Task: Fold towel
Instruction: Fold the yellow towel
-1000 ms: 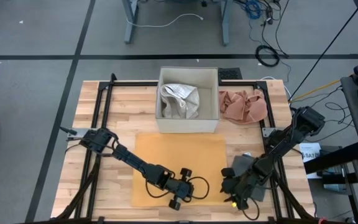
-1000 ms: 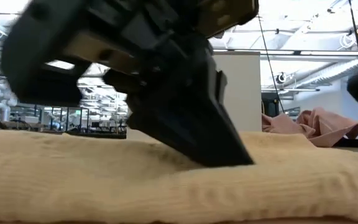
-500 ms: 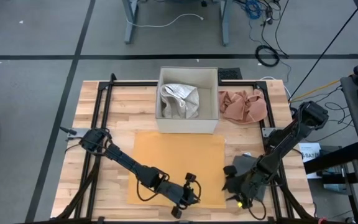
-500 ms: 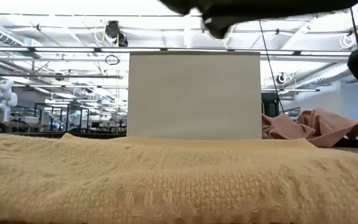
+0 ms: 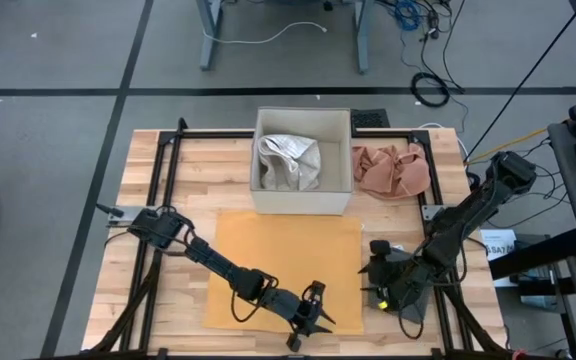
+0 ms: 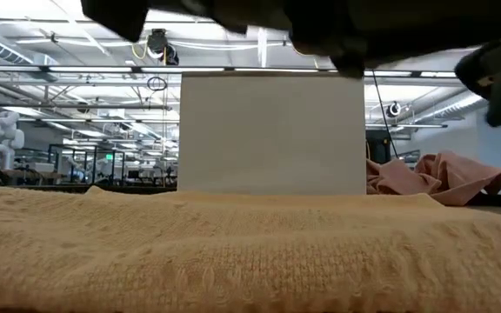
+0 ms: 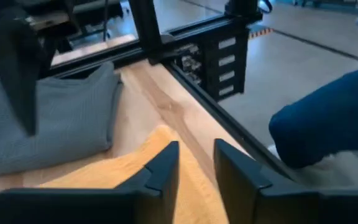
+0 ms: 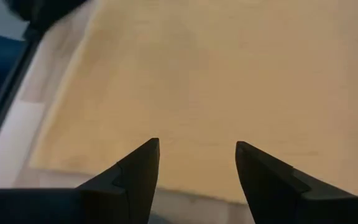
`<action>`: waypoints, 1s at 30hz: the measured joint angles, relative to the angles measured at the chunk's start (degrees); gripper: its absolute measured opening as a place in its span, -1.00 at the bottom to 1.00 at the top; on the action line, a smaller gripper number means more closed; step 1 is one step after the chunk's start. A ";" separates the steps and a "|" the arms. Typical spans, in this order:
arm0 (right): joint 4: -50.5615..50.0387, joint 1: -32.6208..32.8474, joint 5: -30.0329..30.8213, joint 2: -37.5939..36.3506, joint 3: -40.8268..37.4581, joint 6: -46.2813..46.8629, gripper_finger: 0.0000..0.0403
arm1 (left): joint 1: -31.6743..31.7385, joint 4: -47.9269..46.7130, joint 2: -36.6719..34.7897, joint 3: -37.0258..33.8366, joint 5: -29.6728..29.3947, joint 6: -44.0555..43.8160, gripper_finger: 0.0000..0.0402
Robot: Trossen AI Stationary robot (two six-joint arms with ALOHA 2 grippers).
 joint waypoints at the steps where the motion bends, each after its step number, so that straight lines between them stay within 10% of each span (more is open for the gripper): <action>1: -0.08 -0.51 0.51 -0.24 0.02 -0.53 -0.01 | 0.12 0.38 0.49 0.07 -0.03 -0.04 -0.37; 30: -8.55 -24.24 -1.07 -0.28 0.02 2.43 -0.01 | 2.60 -13.77 16.29 21.50 7.61 -2.97 -0.16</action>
